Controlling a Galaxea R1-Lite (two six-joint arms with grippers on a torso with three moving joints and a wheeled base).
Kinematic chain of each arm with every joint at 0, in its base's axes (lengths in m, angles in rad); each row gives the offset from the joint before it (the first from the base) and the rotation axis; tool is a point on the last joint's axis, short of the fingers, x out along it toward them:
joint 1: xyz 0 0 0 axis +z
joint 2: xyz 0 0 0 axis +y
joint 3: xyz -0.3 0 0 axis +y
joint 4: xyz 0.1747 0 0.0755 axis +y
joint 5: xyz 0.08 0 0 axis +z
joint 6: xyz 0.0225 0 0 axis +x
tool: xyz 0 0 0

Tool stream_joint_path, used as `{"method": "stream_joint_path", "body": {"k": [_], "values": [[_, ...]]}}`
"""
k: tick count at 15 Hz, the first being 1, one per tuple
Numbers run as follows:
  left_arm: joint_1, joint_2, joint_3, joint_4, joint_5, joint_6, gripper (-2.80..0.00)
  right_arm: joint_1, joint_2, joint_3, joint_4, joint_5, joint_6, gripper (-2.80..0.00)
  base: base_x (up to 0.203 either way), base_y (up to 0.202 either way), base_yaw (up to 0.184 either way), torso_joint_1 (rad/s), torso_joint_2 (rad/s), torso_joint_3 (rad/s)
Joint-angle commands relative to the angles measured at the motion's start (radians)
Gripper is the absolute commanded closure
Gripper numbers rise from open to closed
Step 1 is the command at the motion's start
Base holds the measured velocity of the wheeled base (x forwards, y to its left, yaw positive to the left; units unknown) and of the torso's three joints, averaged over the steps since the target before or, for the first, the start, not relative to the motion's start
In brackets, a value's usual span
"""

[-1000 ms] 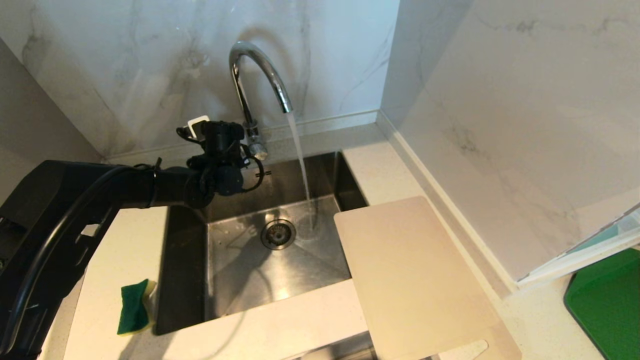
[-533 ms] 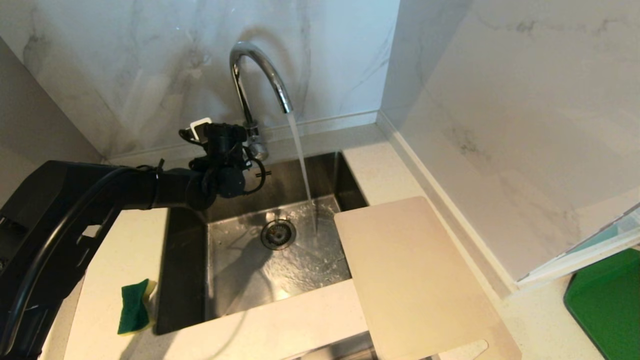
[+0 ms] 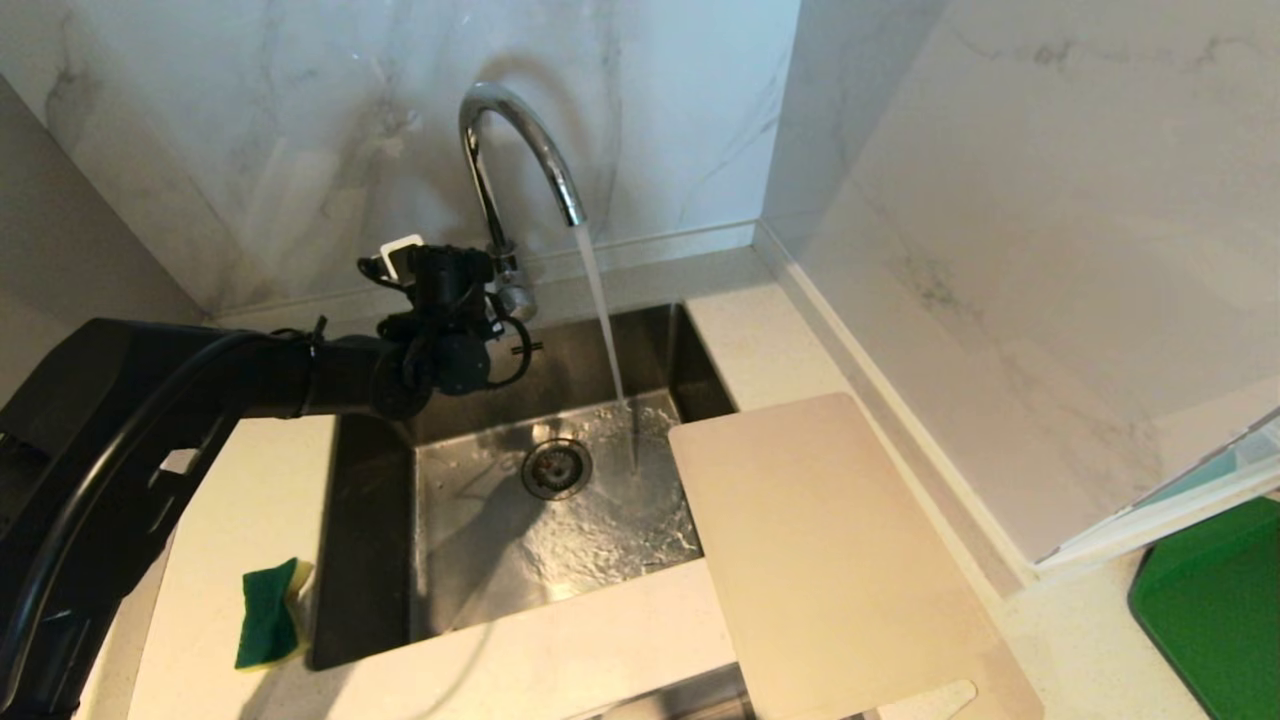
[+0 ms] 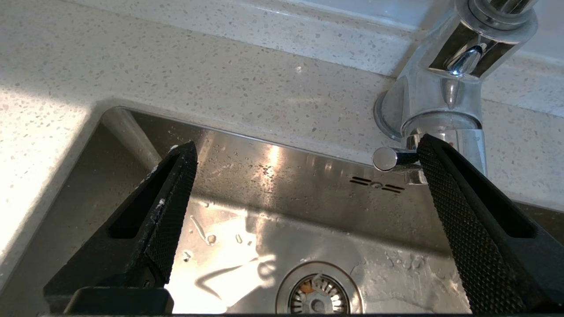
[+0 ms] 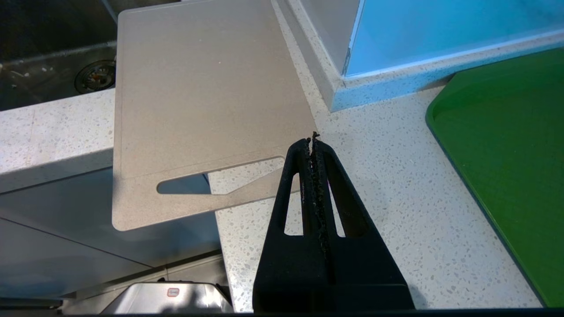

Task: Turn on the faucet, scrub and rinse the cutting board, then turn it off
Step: Turn on the tap

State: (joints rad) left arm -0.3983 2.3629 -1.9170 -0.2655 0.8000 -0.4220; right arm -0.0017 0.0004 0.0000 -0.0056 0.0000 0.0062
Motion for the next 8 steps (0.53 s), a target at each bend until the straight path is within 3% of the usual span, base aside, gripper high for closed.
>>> {"method": "stream_joint_path", "body": {"k": [1, 8], "values": [[-0.001, -0.025, -0.006, -0.007, 0.001, -0.003, -2.8, 0.0, 0.0, 0.0, -0.001, 0.0, 0.0, 0.0, 0.0, 0.0, 0.0, 0.0, 0.0, 0.0], [-0.016, -0.083, -0.02, -0.032, -0.008, -0.002, -2.8, 0.0, 0.0, 0.0, -0.001, 0.0, 0.0, 0.0, 0.0, 0.0, 0.0, 0.0, 0.0, 0.0]]}}
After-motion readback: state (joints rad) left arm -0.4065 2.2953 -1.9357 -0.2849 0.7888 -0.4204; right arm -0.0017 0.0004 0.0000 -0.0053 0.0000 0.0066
